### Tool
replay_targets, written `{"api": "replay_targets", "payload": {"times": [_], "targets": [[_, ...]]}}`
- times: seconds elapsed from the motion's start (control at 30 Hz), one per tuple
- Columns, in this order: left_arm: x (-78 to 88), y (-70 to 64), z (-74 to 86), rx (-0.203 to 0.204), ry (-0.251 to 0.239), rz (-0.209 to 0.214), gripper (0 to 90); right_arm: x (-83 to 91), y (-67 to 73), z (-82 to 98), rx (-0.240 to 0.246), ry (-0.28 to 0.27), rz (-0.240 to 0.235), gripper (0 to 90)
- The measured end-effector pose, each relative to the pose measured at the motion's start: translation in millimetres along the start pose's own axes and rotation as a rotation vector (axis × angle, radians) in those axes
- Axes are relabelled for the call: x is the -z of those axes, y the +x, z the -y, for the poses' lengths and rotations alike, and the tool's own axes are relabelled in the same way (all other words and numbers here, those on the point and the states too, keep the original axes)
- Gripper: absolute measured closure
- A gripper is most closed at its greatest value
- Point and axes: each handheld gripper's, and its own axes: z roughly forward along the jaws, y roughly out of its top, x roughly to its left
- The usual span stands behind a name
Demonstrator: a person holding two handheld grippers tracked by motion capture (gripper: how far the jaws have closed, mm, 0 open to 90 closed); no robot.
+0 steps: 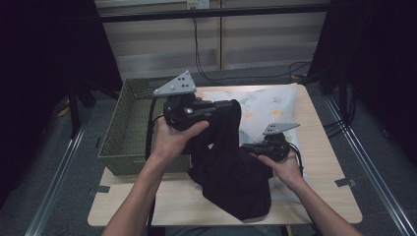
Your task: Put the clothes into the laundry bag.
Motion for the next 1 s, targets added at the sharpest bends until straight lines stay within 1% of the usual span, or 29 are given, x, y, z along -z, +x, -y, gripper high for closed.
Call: {"api": "replay_targets", "payload": {"times": [0.03, 0.1, 0.13, 0.17, 0.23, 0.27, 0.3, 0.33, 0.37, 0.4, 0.43, 0.47, 0.53, 0.57, 0.6, 0.63, 0.67, 0.77, 0.8, 0.83, 0.87, 0.9, 0.97, 1.0], "targets": [[-1.6, -2.5, -6.2, -0.009, -0.005, 0.01, 88.6, 0.0, -0.3, 0.2, 0.002, -0.001, 0.0, 90.0], [-2.1, -3.4, -9.0, -0.009, -0.015, 0.016, 88.6, 0.2, -0.5, 0.4, 0.002, 0.0, 0.001, 90.0], [-3.4, -5.6, -14.7, -0.011, -0.019, 0.013, 88.6, 0.0, -0.6, 0.5, 0.0, -0.001, 0.001, 90.0], [-4.2, -7.1, -17.0, -0.022, -0.013, 0.015, 88.6, -0.1, -0.7, 0.5, -0.004, -0.002, 0.001, 90.0], [-5.2, -8.9, -18.9, -0.021, -0.02, 0.013, 88.6, -0.1, -1.0, 0.6, -0.001, -0.002, 0.002, 90.0], [-7.4, -10.8, -24.2, -0.028, -0.018, 0.032, 88.6, 0.2, -1.0, 0.6, -0.002, -0.001, 0.002, 90.0], [-7.4, -10.8, -24.2, -0.028, -0.018, 0.032, 88.6, 0.2, -1.0, 0.6, -0.002, -0.001, 0.002, 90.0], [-8.4, -12.6, -26.4, -0.037, -0.023, 0.03, 88.6, -0.2, -1.5, 0.7, -0.006, -0.004, 0.005, 90.0], [-10.2, -15.8, -29.2, -0.035, -0.029, 0.033, 88.6, -0.2, -1.5, 0.7, -0.006, -0.004, 0.005, 90.0], [-12.9, -19.1, -34.6, -0.048, -0.031, 0.047, 88.6, 0.1, -1.7, 0.8, -0.007, -0.004, 0.006, 90.0], [-12.9, -19.1, -34.6, -0.048, -0.031, 0.047, 88.6, 0.1, -1.7, 0.8, -0.007, -0.004, 0.006, 90.0], [-14.9, -21.9, -37.9, -0.038, -0.046, 0.055, 88.6, 0.6, -2.1, 1.0, -0.007, -0.008, 0.008, 90.0], [-15.0, -22.0, -37.9, -0.037, -0.05, 0.062, 88.6, 1.1, -2.3, 1.2, -0.006, -0.009, 0.008, 90.0], [-14.6, -21.2, -32.9, -0.035, -0.052, 0.061, 88.5, 1.5, -2.3, 1.5, -0.007, -0.008, 0.008, 90.0], [-13.8, -18.8, -27.6, -0.025, -0.056, 0.067, 88.5, 1.4, -2.3, 1.8, -0.006, -0.007, 0.008, 90.0], [-13.8, -18.8, -27.6, -0.025, -0.056, 0.067, 88.5, 1.4, -2.3, 1.8, -0.006, -0.007, 0.008, 90.0], [-11.7, -11.5, -12.4, 0.019, -0.057, 0.063, 88.4, 1.2, -1.7, 2.5, -0.008, -0.002, 0.005, 90.0], [-12.0, 4.4, 16.0, 0.086, -0.028, 0.047, 88.3, -0.7, -1.5, 3.0, -0.006, 0.004, 0.002, 90.0], [-12.0, 7.5, 22.2, 0.091, -0.018, 0.045, 88.3, -1.4, -1.4, 2.8, -0.005, 0.005, 0.002, 90.0], [-12.0, 7.5, 22.2, 0.091, -0.018, 0.045, 88.2, -1.8, -1.1, 2.6, -0.003, 0.006, 0.002, 90.0], [-12.3, 10.6, 29.8, 0.098, -0.005, 0.033, 88.2, -2.1, -0.8, 2.4, -0.003, 0.007, 0.002, 90.0], [-12.4, 13.0, 38.4, 0.102, 0.018, 0.005, 88.0, -2.4, -0.8, 2.4, -0.001, 0.009, 0.002, 90.0], [-12.5, 17.1, 52.7, 0.115, 0.047, -0.012, 87.8, -2.7, -0.8, 2.4, -0.004, 0.008, 0.002, 90.0], [-12.1, 18.2, 58.3, 0.111, 0.056, -0.022, 87.8, -2.9, -1.0, 2.5, -0.002, 0.01, 0.002, 90.0]]}}
